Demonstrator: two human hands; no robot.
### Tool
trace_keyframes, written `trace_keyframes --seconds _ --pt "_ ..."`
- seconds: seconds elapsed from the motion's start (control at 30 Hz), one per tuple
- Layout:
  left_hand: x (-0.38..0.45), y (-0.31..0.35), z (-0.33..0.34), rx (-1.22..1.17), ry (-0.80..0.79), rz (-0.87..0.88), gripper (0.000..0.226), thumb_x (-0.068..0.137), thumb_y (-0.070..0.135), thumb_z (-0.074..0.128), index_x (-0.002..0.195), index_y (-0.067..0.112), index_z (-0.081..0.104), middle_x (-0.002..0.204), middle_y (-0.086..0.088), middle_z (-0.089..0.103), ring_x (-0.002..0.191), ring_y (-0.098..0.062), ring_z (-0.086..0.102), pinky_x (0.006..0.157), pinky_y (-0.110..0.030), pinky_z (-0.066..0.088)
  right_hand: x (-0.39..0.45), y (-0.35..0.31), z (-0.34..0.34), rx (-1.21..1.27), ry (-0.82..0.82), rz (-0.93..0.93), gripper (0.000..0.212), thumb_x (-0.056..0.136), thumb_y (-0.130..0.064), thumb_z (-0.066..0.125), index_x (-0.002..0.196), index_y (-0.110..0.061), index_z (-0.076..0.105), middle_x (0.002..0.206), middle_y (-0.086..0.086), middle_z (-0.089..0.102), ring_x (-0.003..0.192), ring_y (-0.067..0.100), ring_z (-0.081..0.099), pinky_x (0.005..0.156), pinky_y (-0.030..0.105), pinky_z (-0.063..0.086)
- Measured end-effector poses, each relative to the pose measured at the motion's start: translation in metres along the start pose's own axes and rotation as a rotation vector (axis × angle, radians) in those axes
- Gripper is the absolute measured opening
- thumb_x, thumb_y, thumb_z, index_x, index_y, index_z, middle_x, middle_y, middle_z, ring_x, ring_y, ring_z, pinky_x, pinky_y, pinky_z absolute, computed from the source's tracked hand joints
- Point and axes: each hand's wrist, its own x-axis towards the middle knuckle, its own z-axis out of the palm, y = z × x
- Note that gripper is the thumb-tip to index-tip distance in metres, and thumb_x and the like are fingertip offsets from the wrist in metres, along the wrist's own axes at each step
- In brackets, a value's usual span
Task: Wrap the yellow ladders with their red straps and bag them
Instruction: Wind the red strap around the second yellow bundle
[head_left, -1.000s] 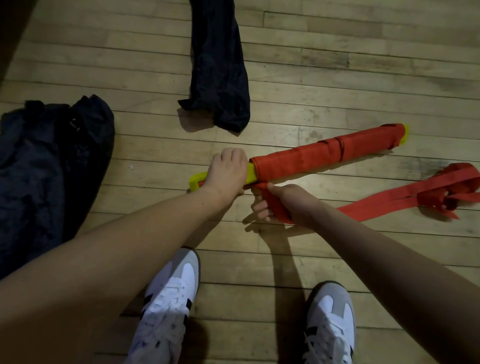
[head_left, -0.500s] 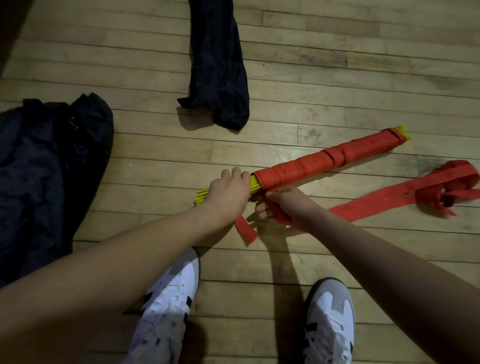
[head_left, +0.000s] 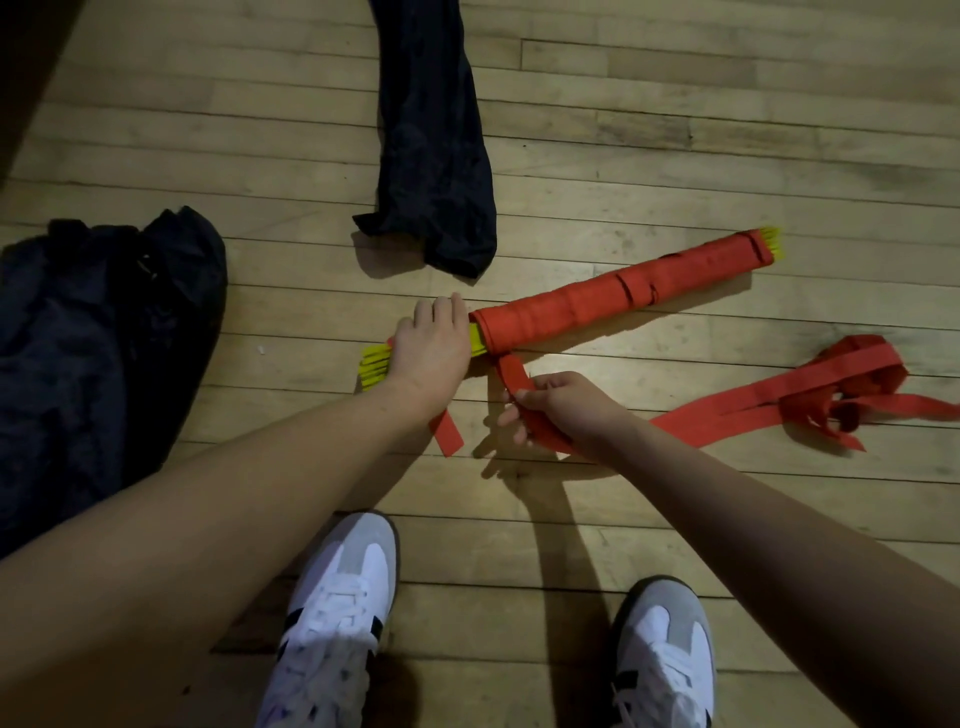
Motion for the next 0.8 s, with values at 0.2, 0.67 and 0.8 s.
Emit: trace_keyframes --seconds 0.2,0.67,0.8 --pt "-0.038 0.018 0.026 0.025 0.071 0.096 0.068 0.093 0.038 0.052 0.145 0.001 0.030 0.138 -0.017 0.040 0.123 -0.031 0.043 0.102 -0.039 0.037 0.006 0.009 0.002 -0.128 0.063 0.046 0.015 0.101 -0.006 0.041 0.095 -0.003 0.054 0.074 0.008 0.067 0.043 0.012 0.055 0.041 0.019 0.043" --pt "-0.027 0.001 0.004 -0.147 -0.088 0.036 0.060 0.091 0.018 0.059 0.140 0.007 0.027 0.125 -0.012 0.050 0.114 -0.029 0.051 0.082 -0.037 0.047 0.001 0.016 0.011 -0.246 0.155 -0.011 0.032 0.097 0.001 0.040 0.070 -0.006 0.057 0.061 0.007 0.061 0.045 0.016 0.049 0.048 0.025 0.039" --pt "-0.018 0.001 0.000 -0.124 -0.116 0.006 0.051 0.092 0.021 0.059 0.136 0.008 0.036 0.126 -0.012 0.049 0.113 -0.028 0.050 0.080 -0.037 0.047 0.002 0.010 0.010 -0.300 0.193 -0.066 0.027 0.092 0.004 0.041 0.071 -0.003 0.058 0.058 0.011 0.058 0.047 0.019 0.046 0.045 0.025 0.035"
